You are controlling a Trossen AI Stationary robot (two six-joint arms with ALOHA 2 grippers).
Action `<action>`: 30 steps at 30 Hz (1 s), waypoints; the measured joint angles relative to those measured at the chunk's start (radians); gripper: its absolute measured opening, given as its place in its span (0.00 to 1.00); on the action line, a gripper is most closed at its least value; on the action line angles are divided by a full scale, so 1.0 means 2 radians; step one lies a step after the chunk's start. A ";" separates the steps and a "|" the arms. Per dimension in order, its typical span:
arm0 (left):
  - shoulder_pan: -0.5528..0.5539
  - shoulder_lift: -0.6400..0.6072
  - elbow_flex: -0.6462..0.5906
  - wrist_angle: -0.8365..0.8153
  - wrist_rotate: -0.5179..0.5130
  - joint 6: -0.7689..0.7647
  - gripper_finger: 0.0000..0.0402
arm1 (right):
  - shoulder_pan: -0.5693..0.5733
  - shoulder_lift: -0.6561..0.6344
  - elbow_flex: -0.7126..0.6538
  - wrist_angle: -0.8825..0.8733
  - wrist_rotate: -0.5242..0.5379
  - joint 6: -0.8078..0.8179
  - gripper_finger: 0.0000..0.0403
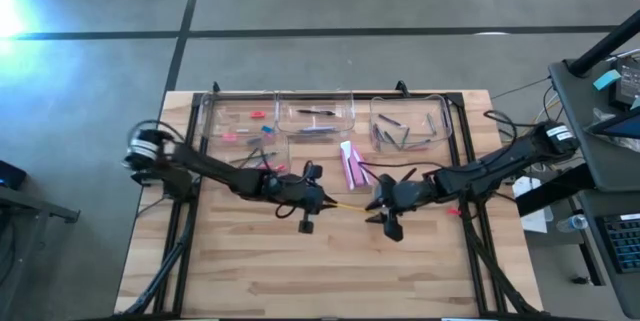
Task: Sort crayons/erasers/pens/pencils in bins
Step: Put the yellow pencil into the bottom left transparent bin
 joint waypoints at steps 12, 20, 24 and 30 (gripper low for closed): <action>0.001 -0.264 -0.026 -0.311 -0.133 -0.025 0.03 | 0.001 -0.092 0.047 0.001 -0.010 -0.141 0.49; -0.002 -0.440 -0.036 -0.610 -0.191 -0.182 0.03 | 0.001 -0.126 0.044 0.000 -0.008 -0.196 0.49; -0.001 -0.478 -0.053 -0.670 -0.200 -0.226 0.03 | 0.001 -0.123 0.044 0.001 -0.007 -0.215 0.49; 0.002 -0.494 -0.064 -0.720 -0.212 -0.278 0.17 | 0.001 -0.118 0.043 0.015 0.013 -0.248 0.49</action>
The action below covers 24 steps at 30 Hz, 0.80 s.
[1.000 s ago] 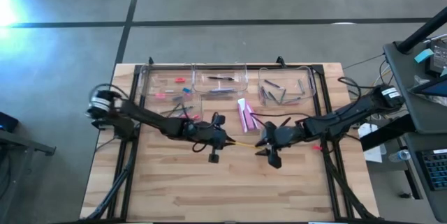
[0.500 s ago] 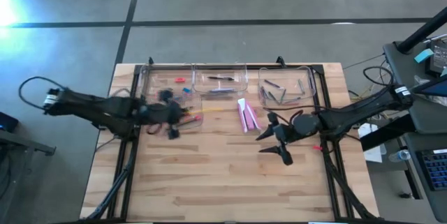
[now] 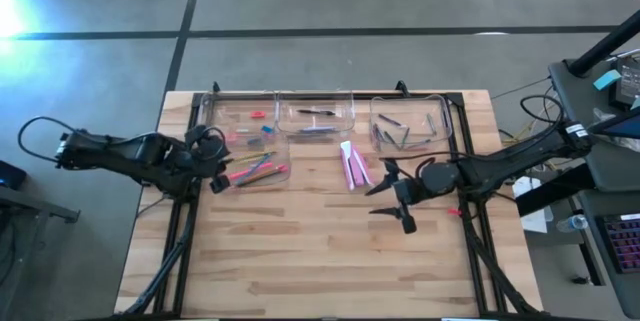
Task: Sort crayons/erasers/pens/pencils in bins
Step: Put the yellow pencil into the bottom left transparent bin, then return to Home Position
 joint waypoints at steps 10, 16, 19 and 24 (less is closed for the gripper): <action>0.000 0.010 0.024 0.036 -0.008 0.010 0.50 | -0.013 -0.040 -0.004 -0.009 0.058 -0.063 0.49; 0.001 -0.037 -0.021 0.310 0.010 0.173 0.51 | -0.059 -0.134 -0.038 -0.033 0.059 -0.087 0.40; 0.010 -0.055 -0.062 0.405 0.047 0.230 0.49 | -0.086 -0.187 -0.068 -0.031 0.059 -0.095 0.34; 0.016 -0.091 -0.108 0.451 0.051 0.240 0.38 | -0.113 -0.264 -0.114 -0.035 0.024 -0.090 0.24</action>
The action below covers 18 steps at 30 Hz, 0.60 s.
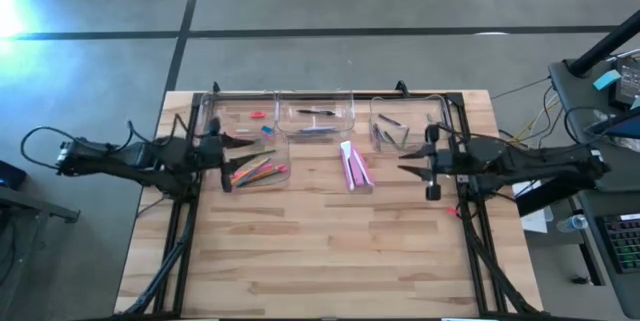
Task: Sort crayons/erasers/pens/pencils in bins
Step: Return to Home Position
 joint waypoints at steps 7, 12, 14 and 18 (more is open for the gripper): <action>0.000 -0.127 -0.085 0.066 0.018 0.011 0.18 | -0.003 -0.105 -0.082 0.012 -0.008 -0.016 0.09; 0.000 -0.213 -0.150 0.095 0.042 0.010 0.05 | -0.003 -0.169 -0.139 0.040 -0.001 -0.016 0.03; 0.000 -0.244 -0.173 0.116 0.052 0.010 0.01 | -0.003 -0.191 -0.157 0.039 -0.002 -0.003 0.02; 0.000 -0.238 -0.198 0.126 0.062 0.011 0.01 | -0.003 -0.218 -0.192 0.051 -0.001 0.022 0.02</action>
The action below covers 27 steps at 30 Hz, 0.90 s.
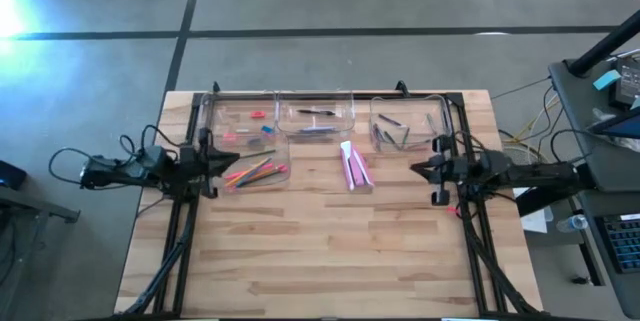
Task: Sort crayons/erasers/pens/pencils in bins
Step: Return to Home Position
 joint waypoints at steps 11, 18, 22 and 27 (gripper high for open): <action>0.000 -0.004 -0.080 0.065 0.094 -0.039 0.00 | 0.000 0.010 -0.018 0.000 -0.027 0.029 0.02; 0.000 0.004 -0.080 0.052 0.099 -0.090 0.00 | 0.000 0.012 -0.019 -0.007 -0.007 0.037 0.02; 0.000 0.010 -0.081 0.052 0.098 -0.096 0.00 | 0.000 0.017 -0.019 -0.010 0.001 0.037 0.02; 0.000 0.014 -0.081 0.052 0.098 -0.096 0.00 | 0.000 0.016 -0.019 -0.009 0.001 0.066 0.02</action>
